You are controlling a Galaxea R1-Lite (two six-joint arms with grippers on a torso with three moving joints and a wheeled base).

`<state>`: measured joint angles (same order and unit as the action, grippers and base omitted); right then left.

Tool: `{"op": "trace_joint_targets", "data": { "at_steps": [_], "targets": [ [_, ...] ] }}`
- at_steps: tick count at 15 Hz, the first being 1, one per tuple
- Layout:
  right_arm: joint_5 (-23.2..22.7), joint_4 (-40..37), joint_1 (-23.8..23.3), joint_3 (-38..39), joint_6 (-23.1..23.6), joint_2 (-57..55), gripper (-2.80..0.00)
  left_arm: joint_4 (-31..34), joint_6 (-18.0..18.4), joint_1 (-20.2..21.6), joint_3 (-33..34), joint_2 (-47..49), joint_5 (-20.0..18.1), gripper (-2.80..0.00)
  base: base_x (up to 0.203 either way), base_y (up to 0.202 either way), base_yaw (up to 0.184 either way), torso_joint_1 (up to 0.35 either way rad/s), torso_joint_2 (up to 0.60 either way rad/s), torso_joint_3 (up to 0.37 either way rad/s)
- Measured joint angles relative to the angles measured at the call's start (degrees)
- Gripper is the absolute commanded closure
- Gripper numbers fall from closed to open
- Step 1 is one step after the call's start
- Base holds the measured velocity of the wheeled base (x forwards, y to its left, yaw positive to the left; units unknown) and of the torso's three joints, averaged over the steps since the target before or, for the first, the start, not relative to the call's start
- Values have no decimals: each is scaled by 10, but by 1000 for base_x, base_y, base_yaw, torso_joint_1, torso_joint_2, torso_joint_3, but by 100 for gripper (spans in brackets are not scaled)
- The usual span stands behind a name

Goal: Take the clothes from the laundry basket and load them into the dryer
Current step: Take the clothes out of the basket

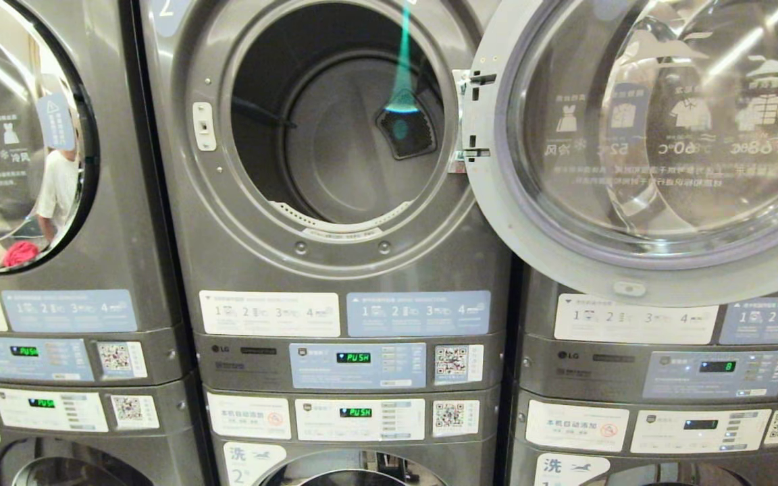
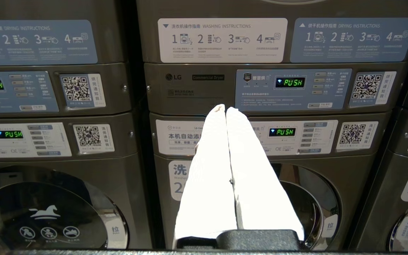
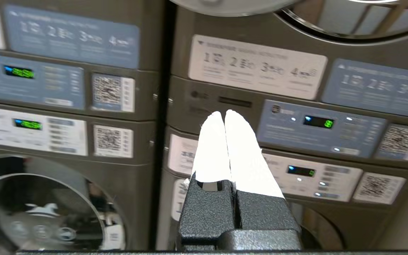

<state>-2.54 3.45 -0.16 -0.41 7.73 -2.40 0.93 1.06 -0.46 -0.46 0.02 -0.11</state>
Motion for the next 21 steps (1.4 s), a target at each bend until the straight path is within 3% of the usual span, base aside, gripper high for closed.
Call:
{"op": "trace_joint_targets", "data": {
  "at_steps": [3,21],
  "targets": [
    [3,-34,1,4,5,17,0,0,-2,0,0,0,2,0,0,0,0,0,0,0],
    [7,-35,1,4,-18,24,0,-1,-2,0,0,0,2,0,0,0,0,-38,87,44]
  ]
}}
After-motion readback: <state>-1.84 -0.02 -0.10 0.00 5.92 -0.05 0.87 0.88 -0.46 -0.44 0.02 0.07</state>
